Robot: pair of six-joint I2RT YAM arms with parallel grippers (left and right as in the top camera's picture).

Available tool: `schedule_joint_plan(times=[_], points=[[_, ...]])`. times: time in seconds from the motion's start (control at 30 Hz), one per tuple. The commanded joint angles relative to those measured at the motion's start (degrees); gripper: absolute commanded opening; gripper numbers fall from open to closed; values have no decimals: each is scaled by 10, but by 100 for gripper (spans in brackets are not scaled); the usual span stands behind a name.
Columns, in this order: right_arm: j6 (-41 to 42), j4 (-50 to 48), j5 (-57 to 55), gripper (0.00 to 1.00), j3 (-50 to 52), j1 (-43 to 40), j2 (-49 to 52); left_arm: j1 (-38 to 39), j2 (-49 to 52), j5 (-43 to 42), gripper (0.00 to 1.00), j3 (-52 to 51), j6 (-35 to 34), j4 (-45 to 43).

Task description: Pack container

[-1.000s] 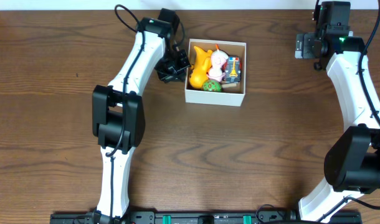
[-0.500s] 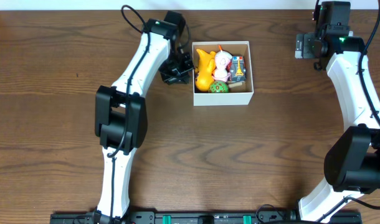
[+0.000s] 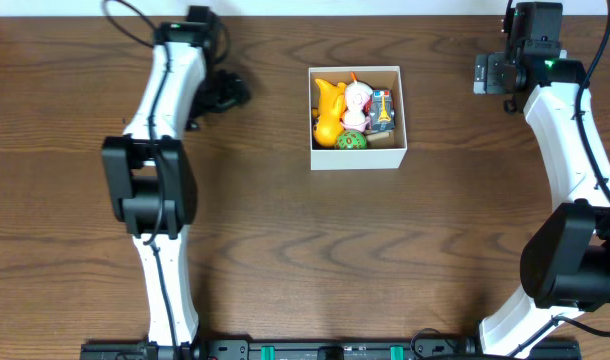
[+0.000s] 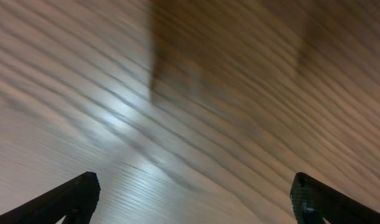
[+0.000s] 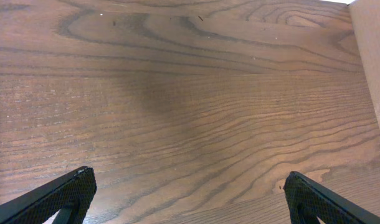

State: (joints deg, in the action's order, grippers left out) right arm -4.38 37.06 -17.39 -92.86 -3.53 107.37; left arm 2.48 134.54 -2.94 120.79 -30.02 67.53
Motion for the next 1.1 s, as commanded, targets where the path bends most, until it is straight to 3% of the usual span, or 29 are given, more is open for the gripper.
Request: schedule_joint_plan(times=[0.0, 0.33, 1.07], points=[[7, 0, -2, 99, -7, -2, 0, -26, -8, 33, 98, 1, 11, 3], [7, 0, -2, 99, -7, -2, 0, -69, -8, 32, 98, 1, 10, 2], [7, 0, -2, 99, -7, -2, 0, -71, -8, 32, 98, 1, 10, -10]])
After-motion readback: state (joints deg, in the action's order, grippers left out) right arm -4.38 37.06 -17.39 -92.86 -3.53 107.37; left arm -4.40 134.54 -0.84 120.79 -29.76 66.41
